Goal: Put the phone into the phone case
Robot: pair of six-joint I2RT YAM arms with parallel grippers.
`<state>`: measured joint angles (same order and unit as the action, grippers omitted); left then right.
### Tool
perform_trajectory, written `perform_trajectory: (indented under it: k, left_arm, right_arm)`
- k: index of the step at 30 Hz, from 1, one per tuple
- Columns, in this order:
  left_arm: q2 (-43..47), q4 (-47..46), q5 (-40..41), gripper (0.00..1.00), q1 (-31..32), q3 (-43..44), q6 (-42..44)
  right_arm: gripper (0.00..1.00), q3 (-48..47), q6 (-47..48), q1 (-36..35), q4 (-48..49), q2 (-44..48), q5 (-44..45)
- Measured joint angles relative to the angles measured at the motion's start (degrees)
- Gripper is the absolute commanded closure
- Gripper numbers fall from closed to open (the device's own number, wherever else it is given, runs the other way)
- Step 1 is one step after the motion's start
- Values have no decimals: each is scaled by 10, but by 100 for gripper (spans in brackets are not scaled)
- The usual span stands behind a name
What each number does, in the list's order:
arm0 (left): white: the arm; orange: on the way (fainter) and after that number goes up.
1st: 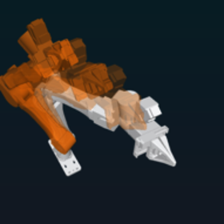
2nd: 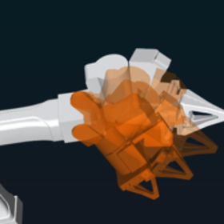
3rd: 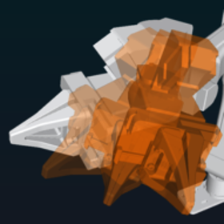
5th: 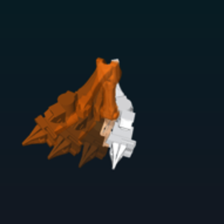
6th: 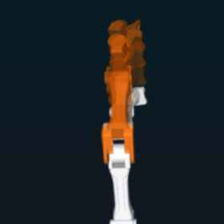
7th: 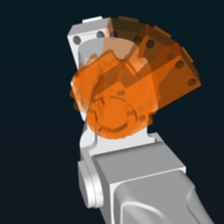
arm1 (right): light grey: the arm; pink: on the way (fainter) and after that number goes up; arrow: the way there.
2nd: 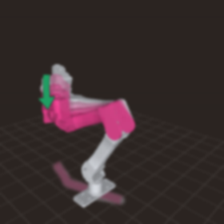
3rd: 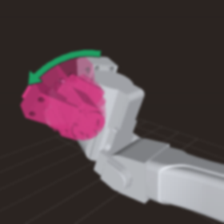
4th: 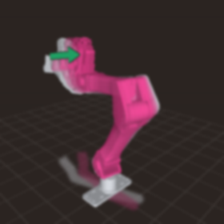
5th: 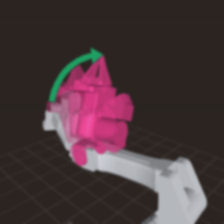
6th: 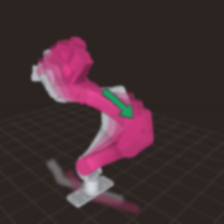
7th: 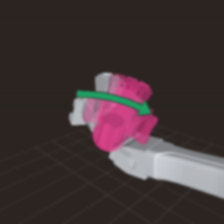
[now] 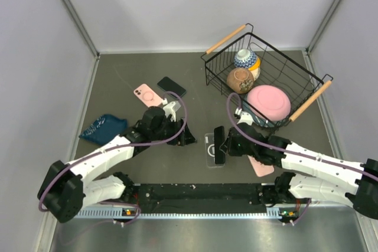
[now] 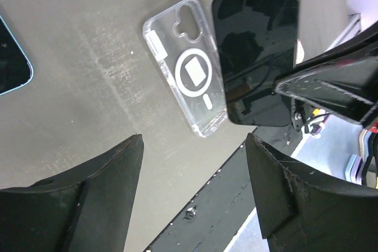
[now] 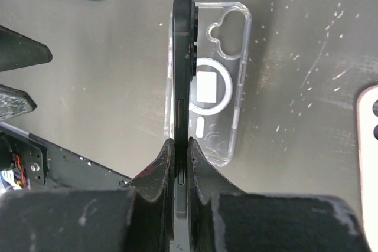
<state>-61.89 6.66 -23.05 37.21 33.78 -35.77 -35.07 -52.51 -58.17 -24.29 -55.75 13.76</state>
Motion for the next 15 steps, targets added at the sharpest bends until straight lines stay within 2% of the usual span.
perform_trajectory:
  k: [8,15]
  left_arm:
    - [-71,-5,0,30,0,0,6]
    - [-86,-16,2,31,0,0,10]
  right_arm:
    - [100,-1,24,52,-19,-28,-43]
    - [100,-3,30,71,-1,-68,-88]
